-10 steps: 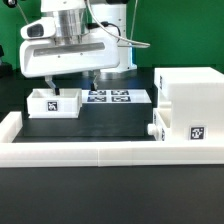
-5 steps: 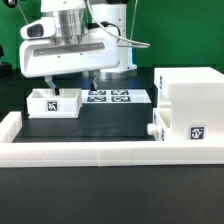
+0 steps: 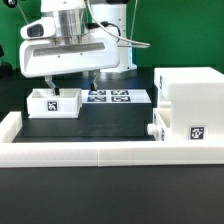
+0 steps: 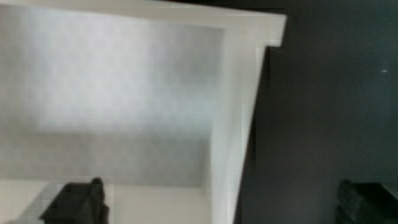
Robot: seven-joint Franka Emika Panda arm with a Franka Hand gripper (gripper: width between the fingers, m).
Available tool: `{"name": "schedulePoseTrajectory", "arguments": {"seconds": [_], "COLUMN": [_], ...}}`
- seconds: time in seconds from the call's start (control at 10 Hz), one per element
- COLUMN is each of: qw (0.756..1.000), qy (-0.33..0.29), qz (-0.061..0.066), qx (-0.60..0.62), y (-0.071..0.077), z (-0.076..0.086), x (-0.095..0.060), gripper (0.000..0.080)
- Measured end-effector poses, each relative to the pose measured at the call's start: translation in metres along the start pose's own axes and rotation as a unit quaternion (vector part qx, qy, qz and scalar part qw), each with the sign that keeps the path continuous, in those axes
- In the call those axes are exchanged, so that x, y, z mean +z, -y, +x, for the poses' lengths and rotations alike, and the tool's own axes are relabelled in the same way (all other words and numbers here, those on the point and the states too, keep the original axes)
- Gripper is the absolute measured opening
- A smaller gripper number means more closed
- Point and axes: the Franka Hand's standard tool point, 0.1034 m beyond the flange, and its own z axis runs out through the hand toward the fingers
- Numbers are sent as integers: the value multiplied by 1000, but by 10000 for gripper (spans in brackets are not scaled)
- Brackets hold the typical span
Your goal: Assemble drawer
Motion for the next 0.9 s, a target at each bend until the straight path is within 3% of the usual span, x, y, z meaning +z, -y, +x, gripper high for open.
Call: {"name": "schedulePoseTrajectory", "arguments": {"seconds": [0.5,0.9], "qw": [1000,1000], "qy": [-7,-1], "qz": [-5,-2], "qx": [-19,6], "y": [0,9], "z": [-1,-11], "x": [4,20], "gripper": [649,649]}}
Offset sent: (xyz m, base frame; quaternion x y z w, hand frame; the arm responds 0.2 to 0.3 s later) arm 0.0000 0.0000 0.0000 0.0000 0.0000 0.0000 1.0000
